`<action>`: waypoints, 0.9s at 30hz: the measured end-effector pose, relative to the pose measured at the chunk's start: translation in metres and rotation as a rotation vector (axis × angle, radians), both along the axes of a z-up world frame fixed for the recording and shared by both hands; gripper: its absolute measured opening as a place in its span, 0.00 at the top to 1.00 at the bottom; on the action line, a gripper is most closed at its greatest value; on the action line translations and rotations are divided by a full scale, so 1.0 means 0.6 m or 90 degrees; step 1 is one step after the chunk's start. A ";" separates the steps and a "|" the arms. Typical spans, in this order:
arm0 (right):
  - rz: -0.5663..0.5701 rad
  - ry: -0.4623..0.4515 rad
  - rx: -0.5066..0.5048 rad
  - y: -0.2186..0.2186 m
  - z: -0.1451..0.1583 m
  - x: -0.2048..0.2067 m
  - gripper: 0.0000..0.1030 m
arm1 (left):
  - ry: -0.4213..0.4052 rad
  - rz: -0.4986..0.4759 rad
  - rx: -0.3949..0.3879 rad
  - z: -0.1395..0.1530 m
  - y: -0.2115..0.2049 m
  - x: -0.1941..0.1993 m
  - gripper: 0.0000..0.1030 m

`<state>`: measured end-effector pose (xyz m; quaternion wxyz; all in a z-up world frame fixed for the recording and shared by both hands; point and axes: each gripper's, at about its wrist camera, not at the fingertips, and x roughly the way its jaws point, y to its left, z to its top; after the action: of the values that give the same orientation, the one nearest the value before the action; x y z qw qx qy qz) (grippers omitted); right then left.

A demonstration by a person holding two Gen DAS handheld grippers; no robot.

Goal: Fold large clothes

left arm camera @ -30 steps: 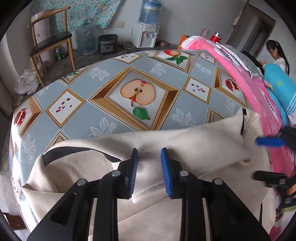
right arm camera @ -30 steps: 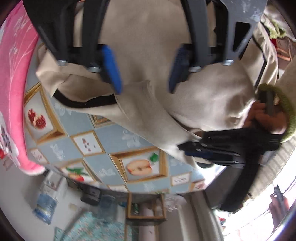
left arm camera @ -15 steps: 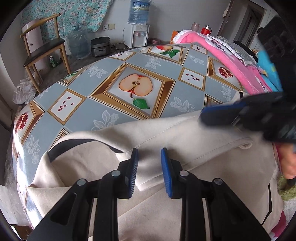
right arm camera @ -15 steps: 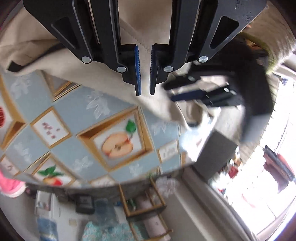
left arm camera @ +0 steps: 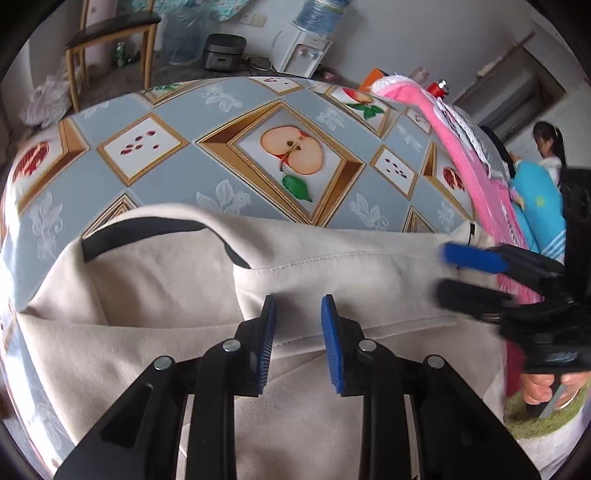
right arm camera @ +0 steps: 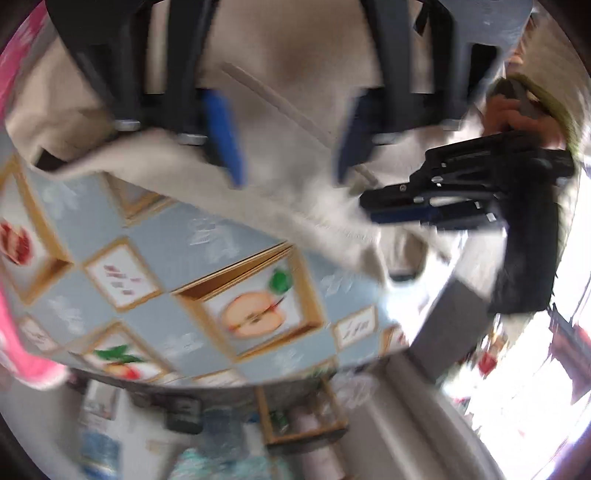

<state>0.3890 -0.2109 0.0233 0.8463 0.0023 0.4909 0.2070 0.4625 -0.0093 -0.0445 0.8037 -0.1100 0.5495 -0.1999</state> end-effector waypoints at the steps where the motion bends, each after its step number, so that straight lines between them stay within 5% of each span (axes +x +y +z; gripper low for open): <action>1: -0.020 0.001 0.021 -0.025 0.012 -0.006 0.34 | 0.002 0.008 -0.007 0.001 0.005 0.001 0.76; 8: -0.128 0.189 0.148 -0.144 -0.043 -0.012 0.34 | 0.029 0.036 -0.042 -0.006 0.026 0.011 0.76; 14: -0.122 0.268 0.215 -0.137 -0.108 -0.004 0.72 | 0.018 0.022 -0.022 -0.007 0.017 0.008 0.71; 18: -0.120 0.222 0.166 -0.119 -0.093 0.005 0.87 | -0.018 -0.005 0.039 -0.005 -0.003 0.009 0.71; 21: -0.113 0.117 0.049 -0.098 -0.063 0.020 0.88 | -0.047 -0.025 0.094 -0.005 -0.024 0.021 0.71; 27: -0.070 0.082 -0.034 -0.071 -0.078 0.033 0.87 | -0.084 -0.062 0.190 -0.007 -0.058 0.026 0.71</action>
<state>0.4089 -0.2537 -0.0233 0.8230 0.0202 0.5485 0.1464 0.4782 -0.0443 -0.0489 0.8349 0.0512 0.5236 -0.1617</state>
